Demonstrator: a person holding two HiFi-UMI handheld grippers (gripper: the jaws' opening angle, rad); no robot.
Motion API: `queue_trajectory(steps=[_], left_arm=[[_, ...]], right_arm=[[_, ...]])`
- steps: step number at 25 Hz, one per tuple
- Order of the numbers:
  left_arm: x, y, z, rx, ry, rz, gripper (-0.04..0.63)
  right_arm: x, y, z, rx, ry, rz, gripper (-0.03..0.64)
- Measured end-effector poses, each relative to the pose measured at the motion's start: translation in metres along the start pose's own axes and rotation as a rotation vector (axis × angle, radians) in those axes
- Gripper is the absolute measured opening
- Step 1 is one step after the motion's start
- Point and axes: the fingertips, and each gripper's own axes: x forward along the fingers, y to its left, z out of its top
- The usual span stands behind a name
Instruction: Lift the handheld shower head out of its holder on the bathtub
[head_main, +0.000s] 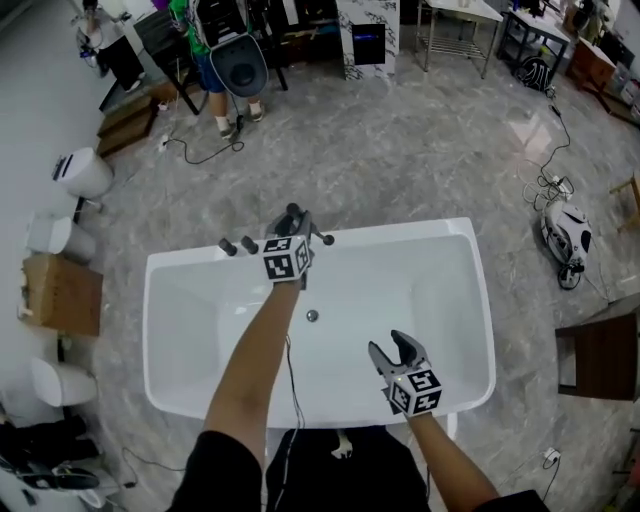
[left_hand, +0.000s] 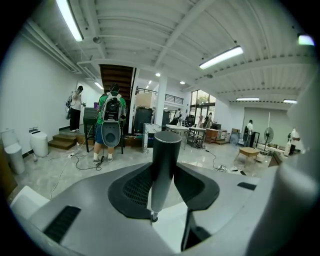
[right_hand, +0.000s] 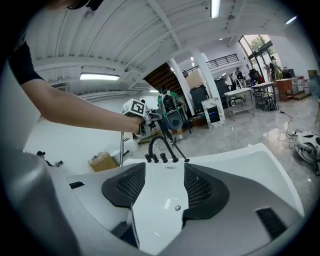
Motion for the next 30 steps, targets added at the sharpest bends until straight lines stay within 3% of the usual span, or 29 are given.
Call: queue_trajectory(steps=[7,12,16,21,26,30], left_arm=[[-0.061,-0.016,0.066,0.069,-0.049,-0.062,0.127],[-0.103,-0.029,0.113,0.094,-0.116,-0.089,0.127],[-0.134,-0.034,0.139,0.124,-0.149,-0.095,0.126],[-0.168,-0.045,0.165,0.172,-0.152,-0.156,0.126],[-0.199,-0.037,0.204,0.147,-0.234,-0.132,0.127],[-0.215,-0.035,0.225,0.101,-0.296,-0.122,0.127]], right_arm=[[-0.015,0.044,0.022,-0.025,-0.020,-0.004,0.224],[-0.039,0.065,0.060,-0.072,-0.090,-0.033,0.224],[-0.061,0.079,0.090,-0.082,-0.167,-0.047,0.224],[-0.080,0.101,0.108,-0.103,-0.196,-0.047,0.224],[-0.093,0.098,0.133,-0.107,-0.294,-0.106,0.218],[-0.095,0.095,0.145,-0.160,-0.288,-0.130,0.192]])
